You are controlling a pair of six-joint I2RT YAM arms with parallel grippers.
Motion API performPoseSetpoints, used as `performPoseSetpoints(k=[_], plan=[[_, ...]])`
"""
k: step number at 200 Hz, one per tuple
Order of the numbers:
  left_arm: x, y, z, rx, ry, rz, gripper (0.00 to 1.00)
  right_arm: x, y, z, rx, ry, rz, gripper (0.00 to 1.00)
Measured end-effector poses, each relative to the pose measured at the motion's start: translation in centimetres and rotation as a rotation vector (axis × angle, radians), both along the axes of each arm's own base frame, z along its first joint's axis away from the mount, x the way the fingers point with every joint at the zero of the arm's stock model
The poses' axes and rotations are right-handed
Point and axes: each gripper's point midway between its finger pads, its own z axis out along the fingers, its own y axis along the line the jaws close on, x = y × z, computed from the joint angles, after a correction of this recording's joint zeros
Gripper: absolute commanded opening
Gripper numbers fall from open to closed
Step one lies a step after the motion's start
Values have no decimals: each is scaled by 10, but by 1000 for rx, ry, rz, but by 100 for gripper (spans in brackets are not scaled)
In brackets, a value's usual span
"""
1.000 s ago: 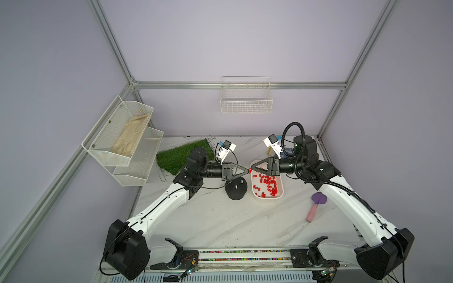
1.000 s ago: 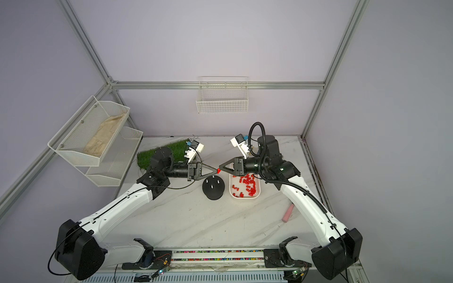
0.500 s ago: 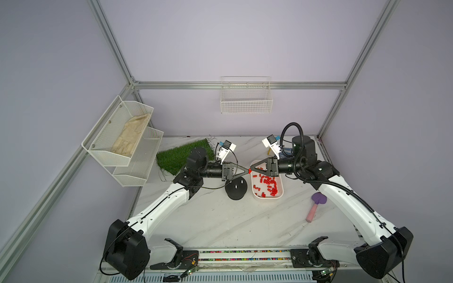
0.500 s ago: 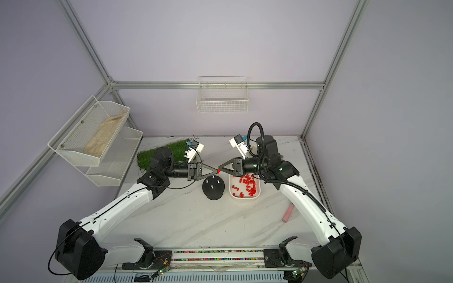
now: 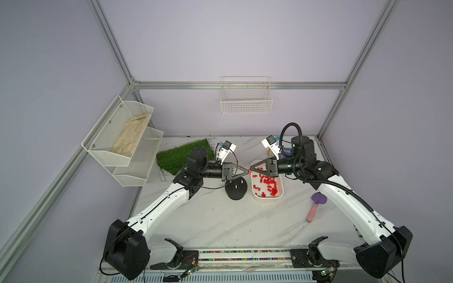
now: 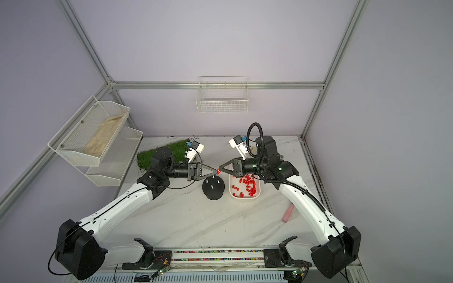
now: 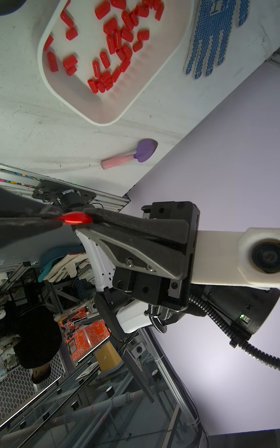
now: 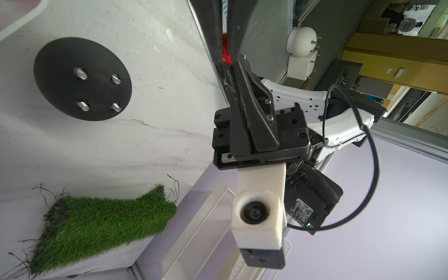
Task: Cover the protruding screws with screw protection sleeves
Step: Attach the screw protection sleeve to the screw.
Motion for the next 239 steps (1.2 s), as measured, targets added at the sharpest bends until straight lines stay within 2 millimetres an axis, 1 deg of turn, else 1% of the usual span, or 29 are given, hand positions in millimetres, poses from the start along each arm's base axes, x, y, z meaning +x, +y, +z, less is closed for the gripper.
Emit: performPoseSetpoints(k=[14,28,33,47,52,57,110,126,145,154,167,183,192,212,239], plan=[[0,0,-2,6,9,0,2,-1,0,-2,-6,1,1,6],[0,0,-4,11,12,0,5,-1,-1,-4,-12,5,2,6],[-1,0,-4,12,14,-1,9,-1,-1,-4,-14,6,2,6],[-1,0,-5,15,13,0,25,-2,-1,-5,-19,9,1,6],[0,0,-5,16,4,1,29,-2,-1,-6,-20,10,0,6],[0,0,-6,18,1,5,30,-1,-1,-6,-21,10,-2,6],[10,6,-7,29,8,54,32,1,-3,-4,-27,1,-31,6],[14,12,-4,28,1,90,38,2,-4,-3,-30,-4,-44,6],[18,21,5,23,-21,146,38,5,-5,-4,-37,-6,-62,7],[19,26,9,23,-31,176,41,7,-6,-5,-41,-8,-73,6],[20,32,10,36,-33,218,42,11,-7,-6,-50,-9,-95,6],[23,38,1,81,-5,267,42,16,-9,-8,-63,-12,-126,6],[26,41,-11,121,32,296,44,19,-11,-9,-71,-15,-145,7],[31,49,-42,223,139,362,44,25,-14,-12,-92,-22,-185,7],[32,62,-71,331,240,441,44,33,-17,-17,-119,-29,-233,6]])
